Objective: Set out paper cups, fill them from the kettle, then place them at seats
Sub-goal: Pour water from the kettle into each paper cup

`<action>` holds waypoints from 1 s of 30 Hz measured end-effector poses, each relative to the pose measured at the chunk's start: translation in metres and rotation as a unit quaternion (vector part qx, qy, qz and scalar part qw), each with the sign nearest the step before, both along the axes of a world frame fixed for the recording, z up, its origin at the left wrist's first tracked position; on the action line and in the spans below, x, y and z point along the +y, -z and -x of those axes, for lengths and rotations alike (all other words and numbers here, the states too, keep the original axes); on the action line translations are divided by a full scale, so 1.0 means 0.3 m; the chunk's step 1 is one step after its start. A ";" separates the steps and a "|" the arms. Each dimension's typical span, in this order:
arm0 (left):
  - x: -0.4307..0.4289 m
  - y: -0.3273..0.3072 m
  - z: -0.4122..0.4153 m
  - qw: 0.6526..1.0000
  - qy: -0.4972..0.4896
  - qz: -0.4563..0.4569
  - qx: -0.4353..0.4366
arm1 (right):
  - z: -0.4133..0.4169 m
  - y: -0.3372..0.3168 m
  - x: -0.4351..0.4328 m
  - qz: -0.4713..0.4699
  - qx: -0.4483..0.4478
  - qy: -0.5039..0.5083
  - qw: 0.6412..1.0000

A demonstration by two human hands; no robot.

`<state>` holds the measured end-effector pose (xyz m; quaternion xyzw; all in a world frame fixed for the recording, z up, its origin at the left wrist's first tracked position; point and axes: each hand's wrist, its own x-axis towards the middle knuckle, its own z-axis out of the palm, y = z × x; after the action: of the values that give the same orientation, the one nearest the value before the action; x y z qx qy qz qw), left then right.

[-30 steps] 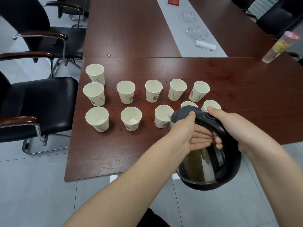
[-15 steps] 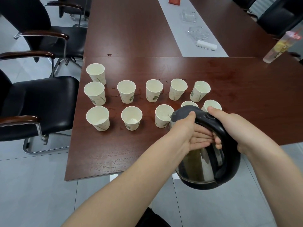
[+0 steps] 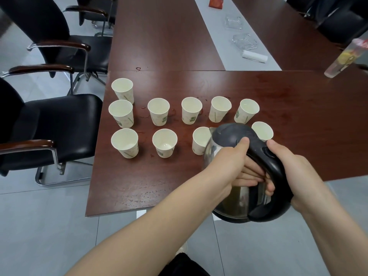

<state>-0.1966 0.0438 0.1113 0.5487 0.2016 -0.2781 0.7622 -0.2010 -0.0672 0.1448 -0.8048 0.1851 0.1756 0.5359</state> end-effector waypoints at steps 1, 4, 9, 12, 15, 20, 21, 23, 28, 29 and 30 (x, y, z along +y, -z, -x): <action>0.009 -0.002 0.008 1.000 -0.005 0.000 -0.006 | 0.003 -0.004 0.005 -0.003 -0.004 -0.007 1.000; 0.038 -0.015 0.017 1.000 -0.018 -0.001 -0.009 | -0.001 -0.014 0.027 -0.011 -0.011 -0.031 0.999; 0.101 -0.027 0.036 0.999 -0.051 -0.005 -0.005 | -0.011 -0.020 0.094 -0.018 0.003 -0.062 0.998; 0.138 -0.024 0.046 0.998 -0.068 -0.006 0.001 | -0.020 -0.014 0.132 -0.008 0.012 -0.078 0.997; 0.176 -0.017 0.054 0.996 -0.089 -0.003 0.015 | -0.028 -0.007 0.176 0.005 0.022 -0.105 0.994; 0.219 -0.009 0.061 0.993 -0.114 0.012 0.030 | -0.041 -0.005 0.230 0.024 0.027 -0.127 0.991; 0.227 -0.008 0.061 0.992 -0.119 0.015 0.032 | -0.044 -0.006 0.240 0.031 0.028 -0.133 0.990; 0.237 -0.006 0.059 0.991 -0.125 0.016 0.033 | -0.050 -0.011 0.256 0.034 0.031 -0.142 0.989; 0.258 0.002 0.055 0.990 -0.135 0.024 0.039 | -0.066 -0.021 0.288 0.051 0.043 -0.156 0.985; 0.260 0.003 0.054 0.990 -0.136 0.028 0.041 | -0.071 -0.025 0.292 0.055 0.045 -0.159 0.985; 0.263 0.004 0.052 0.989 -0.137 0.032 0.043 | -0.075 -0.027 0.297 0.056 0.045 -0.163 0.984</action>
<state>-0.2122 0.1228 0.1100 0.4791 0.2985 -0.2010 0.8006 -0.1784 0.0218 0.1530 -0.8441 0.0853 0.2859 0.4455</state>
